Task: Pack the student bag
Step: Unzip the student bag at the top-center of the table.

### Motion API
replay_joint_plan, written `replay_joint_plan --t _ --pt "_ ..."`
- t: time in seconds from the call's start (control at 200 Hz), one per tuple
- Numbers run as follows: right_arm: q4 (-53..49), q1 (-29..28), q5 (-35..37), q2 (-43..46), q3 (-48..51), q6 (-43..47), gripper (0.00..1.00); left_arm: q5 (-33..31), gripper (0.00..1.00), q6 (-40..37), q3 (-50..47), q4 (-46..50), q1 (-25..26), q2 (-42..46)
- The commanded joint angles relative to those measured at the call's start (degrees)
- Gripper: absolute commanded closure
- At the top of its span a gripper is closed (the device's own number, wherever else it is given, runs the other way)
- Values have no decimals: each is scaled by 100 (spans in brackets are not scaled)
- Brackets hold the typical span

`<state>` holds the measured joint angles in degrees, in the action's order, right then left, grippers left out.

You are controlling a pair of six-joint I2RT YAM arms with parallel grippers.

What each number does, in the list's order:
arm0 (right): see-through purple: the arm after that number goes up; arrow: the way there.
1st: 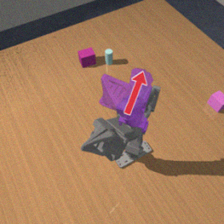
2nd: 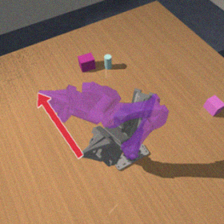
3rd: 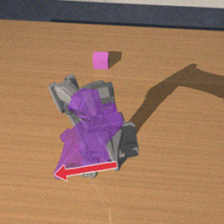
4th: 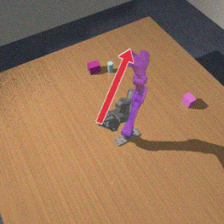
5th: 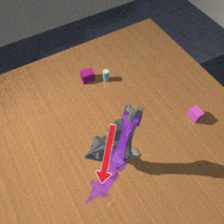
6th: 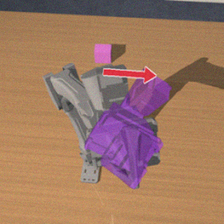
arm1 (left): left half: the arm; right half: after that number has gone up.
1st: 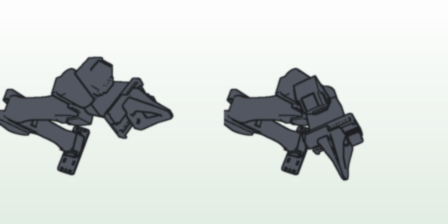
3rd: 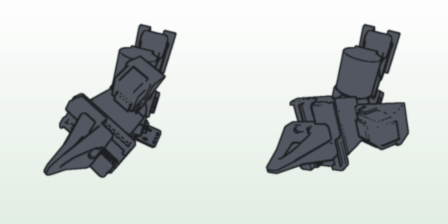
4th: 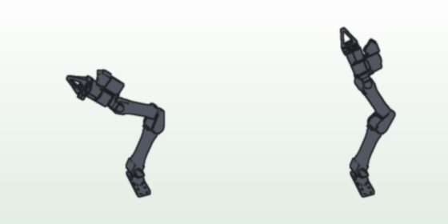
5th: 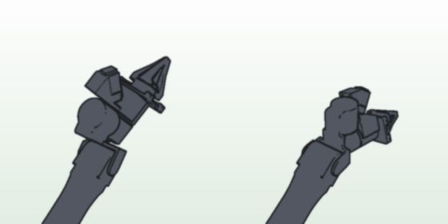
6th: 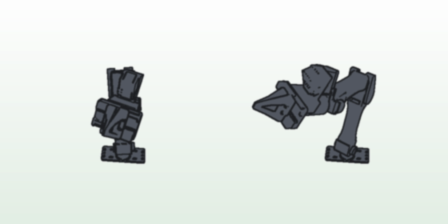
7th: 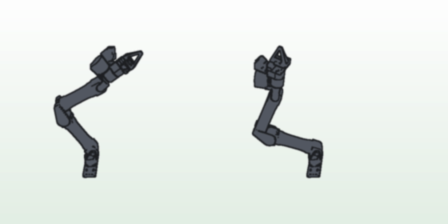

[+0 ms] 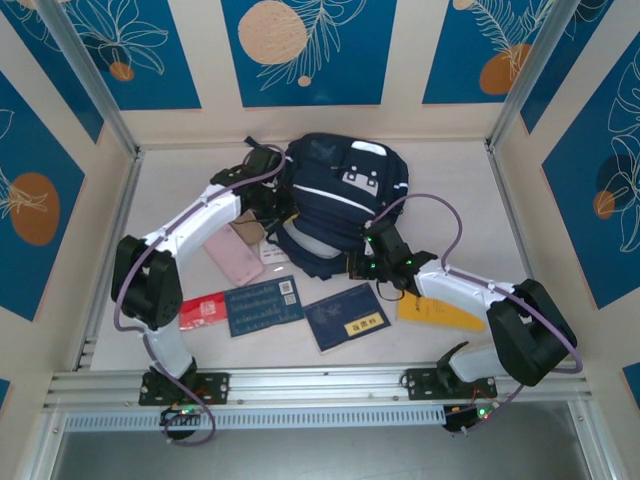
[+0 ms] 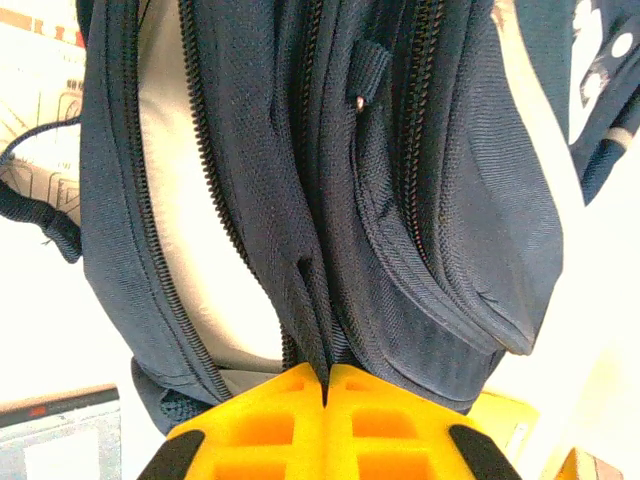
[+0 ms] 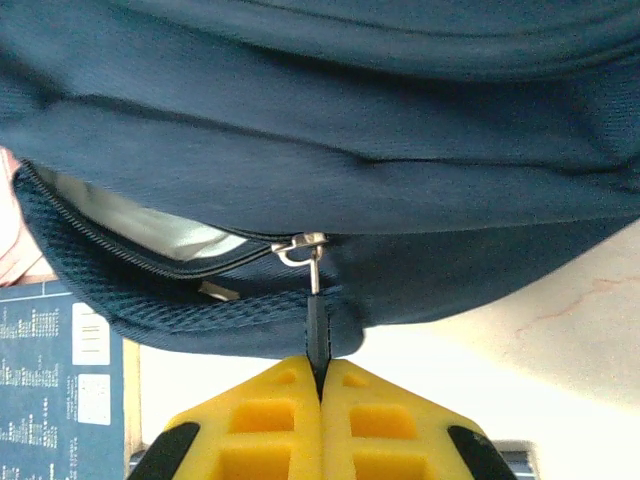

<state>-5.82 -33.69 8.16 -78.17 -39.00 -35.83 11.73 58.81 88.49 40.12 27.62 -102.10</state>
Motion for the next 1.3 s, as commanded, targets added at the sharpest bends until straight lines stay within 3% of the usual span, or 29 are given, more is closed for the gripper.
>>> replay_joint_plan --t 0.0,0.615,1.07,1.295 --pt "-354 157 238 157 -11 151 100 -192 100 -184 376 117 -213 375" --pt "769 1363 162 135 331 155 100 111 100 -298 1507 530 -353 247" --pt "1488 2340 -625 -733 27 349 100 154 100 -348 1767 704 -424 183" --pt "1815 2736 -1364 -1298 -312 340 100 225 100 -448 2046 872 -440 95"
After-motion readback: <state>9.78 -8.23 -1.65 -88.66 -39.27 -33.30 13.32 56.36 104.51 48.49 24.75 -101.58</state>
